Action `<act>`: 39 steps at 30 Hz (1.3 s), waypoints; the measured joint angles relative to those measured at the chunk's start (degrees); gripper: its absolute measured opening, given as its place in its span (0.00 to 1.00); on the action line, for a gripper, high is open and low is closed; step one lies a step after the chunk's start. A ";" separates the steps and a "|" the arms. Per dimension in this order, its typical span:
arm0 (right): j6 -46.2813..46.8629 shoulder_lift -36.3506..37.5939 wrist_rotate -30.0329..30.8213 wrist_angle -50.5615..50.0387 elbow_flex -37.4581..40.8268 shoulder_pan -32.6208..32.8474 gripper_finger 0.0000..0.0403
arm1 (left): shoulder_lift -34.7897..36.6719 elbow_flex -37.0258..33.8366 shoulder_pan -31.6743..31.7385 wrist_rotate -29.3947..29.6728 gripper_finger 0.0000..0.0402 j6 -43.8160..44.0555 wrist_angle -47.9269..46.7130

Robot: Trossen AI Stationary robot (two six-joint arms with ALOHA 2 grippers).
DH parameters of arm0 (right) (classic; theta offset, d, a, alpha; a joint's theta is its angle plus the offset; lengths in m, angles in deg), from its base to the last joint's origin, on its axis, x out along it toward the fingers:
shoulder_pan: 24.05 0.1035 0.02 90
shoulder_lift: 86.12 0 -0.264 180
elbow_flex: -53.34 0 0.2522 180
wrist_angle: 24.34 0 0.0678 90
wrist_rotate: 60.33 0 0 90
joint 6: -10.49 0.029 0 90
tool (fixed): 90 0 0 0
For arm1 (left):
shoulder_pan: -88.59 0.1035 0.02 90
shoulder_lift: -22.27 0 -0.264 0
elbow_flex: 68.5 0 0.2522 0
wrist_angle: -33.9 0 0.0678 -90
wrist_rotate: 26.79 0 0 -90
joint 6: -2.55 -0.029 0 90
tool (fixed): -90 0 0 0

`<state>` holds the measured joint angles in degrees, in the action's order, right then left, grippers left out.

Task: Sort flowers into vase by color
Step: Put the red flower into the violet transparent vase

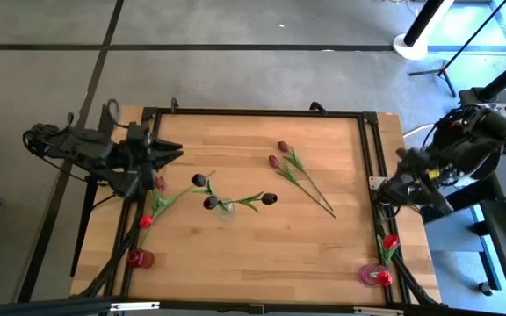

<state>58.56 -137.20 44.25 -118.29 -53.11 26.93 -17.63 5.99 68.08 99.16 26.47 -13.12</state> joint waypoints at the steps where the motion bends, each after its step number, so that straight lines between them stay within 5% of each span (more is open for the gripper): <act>1: -0.02 0.05 2.58 1.12 -0.34 0.00 0.58 | -0.22 0.00 0.46 0.05 0.24 1.00 -2.33; 6: -1.85 -1.19 13.31 6.93 -0.53 0.00 0.58 | 0.71 -0.02 3.17 0.57 0.24 11.35 -22.35; 12: -1.87 -3.40 17.41 7.94 -0.49 0.00 0.58 | 4.06 0.00 5.14 -0.85 0.24 28.98 -45.41; 18: -3.82 -5.61 23.54 8.07 -0.47 0.00 0.58 | 4.33 0.00 5.14 -3.97 0.24 44.99 -47.96; 24: -11.27 -6.83 33.49 11.41 -0.45 -0.62 0.58 | 4.16 -0.06 5.25 -1.00 0.24 49.57 -49.50; 33: -23.16 -6.00 30.94 14.32 -0.45 -19.45 0.58 | 2.26 -10.68 5.29 -13.07 0.24 56.95 -49.21; 39: -36.11 -6.55 17.43 24.98 -0.45 -32.26 0.58 | -5.28 -19.36 7.37 -23.38 0.24 57.31 -42.58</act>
<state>22.45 -143.76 61.68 -93.31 -53.56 -5.34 -22.91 -13.37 75.45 75.78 83.78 -55.69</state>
